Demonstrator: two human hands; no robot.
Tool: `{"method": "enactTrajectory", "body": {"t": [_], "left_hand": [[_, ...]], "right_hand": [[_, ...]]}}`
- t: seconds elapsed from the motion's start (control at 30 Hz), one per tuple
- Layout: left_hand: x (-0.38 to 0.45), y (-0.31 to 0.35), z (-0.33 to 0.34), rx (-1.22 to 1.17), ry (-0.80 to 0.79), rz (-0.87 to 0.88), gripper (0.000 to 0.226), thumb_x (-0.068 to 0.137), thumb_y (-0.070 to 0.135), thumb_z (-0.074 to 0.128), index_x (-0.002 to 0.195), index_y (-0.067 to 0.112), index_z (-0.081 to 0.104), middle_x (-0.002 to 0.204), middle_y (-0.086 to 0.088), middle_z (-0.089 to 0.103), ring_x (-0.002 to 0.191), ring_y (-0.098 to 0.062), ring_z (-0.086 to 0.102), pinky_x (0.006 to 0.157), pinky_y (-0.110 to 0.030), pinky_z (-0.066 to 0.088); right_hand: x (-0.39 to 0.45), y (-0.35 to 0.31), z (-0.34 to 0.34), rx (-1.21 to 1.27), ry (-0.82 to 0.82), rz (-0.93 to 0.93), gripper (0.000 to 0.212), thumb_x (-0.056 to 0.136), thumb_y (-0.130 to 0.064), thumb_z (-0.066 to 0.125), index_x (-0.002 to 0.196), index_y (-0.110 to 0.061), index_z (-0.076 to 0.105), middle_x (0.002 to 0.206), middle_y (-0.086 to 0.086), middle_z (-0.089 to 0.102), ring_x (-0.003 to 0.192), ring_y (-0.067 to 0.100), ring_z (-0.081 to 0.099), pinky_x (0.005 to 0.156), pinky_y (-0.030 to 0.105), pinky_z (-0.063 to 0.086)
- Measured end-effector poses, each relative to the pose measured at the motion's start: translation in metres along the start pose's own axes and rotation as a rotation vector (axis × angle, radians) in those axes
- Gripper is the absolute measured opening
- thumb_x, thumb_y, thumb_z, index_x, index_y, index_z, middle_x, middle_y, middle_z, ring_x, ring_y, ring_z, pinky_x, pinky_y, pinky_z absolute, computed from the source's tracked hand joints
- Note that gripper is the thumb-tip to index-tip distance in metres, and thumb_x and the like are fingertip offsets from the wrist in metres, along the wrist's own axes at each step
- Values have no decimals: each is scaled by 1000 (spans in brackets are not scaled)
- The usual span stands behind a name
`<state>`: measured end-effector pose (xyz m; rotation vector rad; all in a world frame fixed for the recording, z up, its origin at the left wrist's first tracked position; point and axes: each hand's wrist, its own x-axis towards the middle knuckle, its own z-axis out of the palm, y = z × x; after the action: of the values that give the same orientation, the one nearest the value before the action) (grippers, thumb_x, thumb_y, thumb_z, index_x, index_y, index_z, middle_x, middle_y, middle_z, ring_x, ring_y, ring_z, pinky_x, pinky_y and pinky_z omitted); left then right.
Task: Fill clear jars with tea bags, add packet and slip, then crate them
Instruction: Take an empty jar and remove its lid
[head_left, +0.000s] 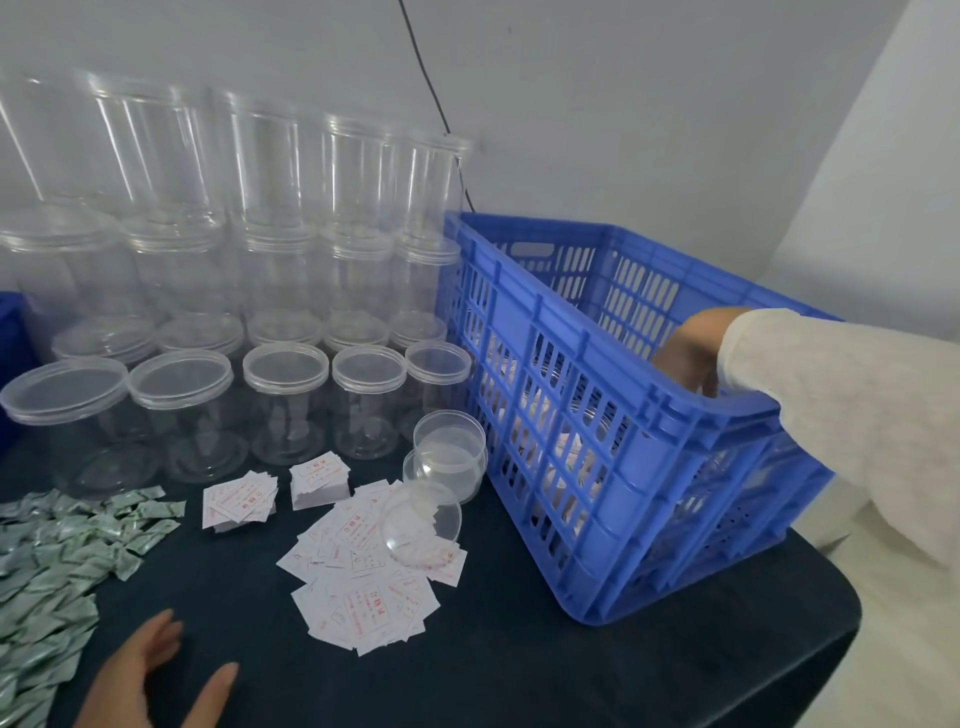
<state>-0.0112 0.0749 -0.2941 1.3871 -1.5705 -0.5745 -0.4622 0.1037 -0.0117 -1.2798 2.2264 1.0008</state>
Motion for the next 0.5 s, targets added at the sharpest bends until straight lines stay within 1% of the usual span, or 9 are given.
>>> {"method": "enactTrajectory", "body": {"t": [0.03, 0.07, 0.1, 0.13, 0.17, 0.2, 0.23, 0.37, 0.5], "left_hand": [[-5, -1, -6, -90, -63, -63, 80, 49, -11, 86, 121, -7, 50, 110, -27, 61, 84, 29, 49, 80, 9, 30], [-5, 2, -10, -143, -92, -108, 82, 48, -15, 85, 122, -8, 50, 112, -29, 61, 85, 25, 52, 80, 8, 31], [-4, 1, -11, -113, -120, -124, 83, 49, -14, 85, 123, -6, 50, 114, -27, 61, 90, 14, 57, 85, 4, 34], [-3, 2, -14, -73, -135, -119, 83, 51, -11, 86, 125, -5, 50, 116, -26, 61, 97, -4, 62, 93, -6, 37], [-4, 8, -17, -63, -154, -130, 83, 52, -8, 86, 126, -5, 49, 116, -25, 61, 102, -23, 62, 100, -23, 40], [-5, 11, -18, -40, -163, -127, 82, 54, -7, 86, 127, -5, 49, 116, -25, 61, 105, -34, 60, 102, -39, 41], [-5, 15, -19, -3, -182, -133, 82, 54, -6, 86, 127, -5, 49, 116, -25, 62, 107, -38, 60, 100, -47, 41], [-7, 26, -25, 22, -221, -145, 79, 62, 4, 86, 131, -1, 48, 118, -18, 63, 112, -32, 59, 100, -42, 38], [-12, 37, -32, 25, -221, -169, 76, 69, 14, 84, 135, 7, 46, 122, -9, 62, 116, -23, 57, 101, -36, 37]], "right_hand": [[-2, 1, -5, 33, -28, -33, 28, 100, -24, 54, 127, -22, 57, 139, 3, 51, 124, 25, 52, 86, 25, 54], [-10, 0, -11, 98, 5, -47, 24, 99, -23, 55, 122, -29, 55, 138, 1, 52, 122, 22, 53, 89, 27, 53], [-20, 1, -18, 172, 84, -56, 27, 98, -19, 54, 121, -33, 53, 137, 1, 53, 119, 20, 54, 92, 32, 51], [-27, 2, -26, 228, 187, -83, 34, 98, -15, 52, 126, -35, 51, 135, 2, 54, 115, 19, 55, 92, 34, 50], [-37, 1, -36, 266, 281, -117, 40, 98, -13, 50, 132, -34, 49, 132, 3, 55, 110, 18, 56, 87, 34, 50], [-47, 1, -48, 292, 378, -144, 44, 97, -11, 49, 135, -33, 48, 125, 3, 58, 104, 17, 58, 82, 32, 50], [-56, 0, -61, 339, 469, -171, 44, 98, -11, 49, 136, -32, 49, 117, 2, 60, 98, 17, 59, 76, 30, 50], [-104, -24, -112, 582, 776, -340, 30, 99, -13, 50, 124, -29, 55, 112, 3, 60, 90, 18, 61, 69, 27, 47], [-136, -74, -144, 753, 1064, -496, 24, 93, -17, 56, 111, -32, 60, 95, -6, 64, 81, 9, 65, 66, 23, 49]]}}
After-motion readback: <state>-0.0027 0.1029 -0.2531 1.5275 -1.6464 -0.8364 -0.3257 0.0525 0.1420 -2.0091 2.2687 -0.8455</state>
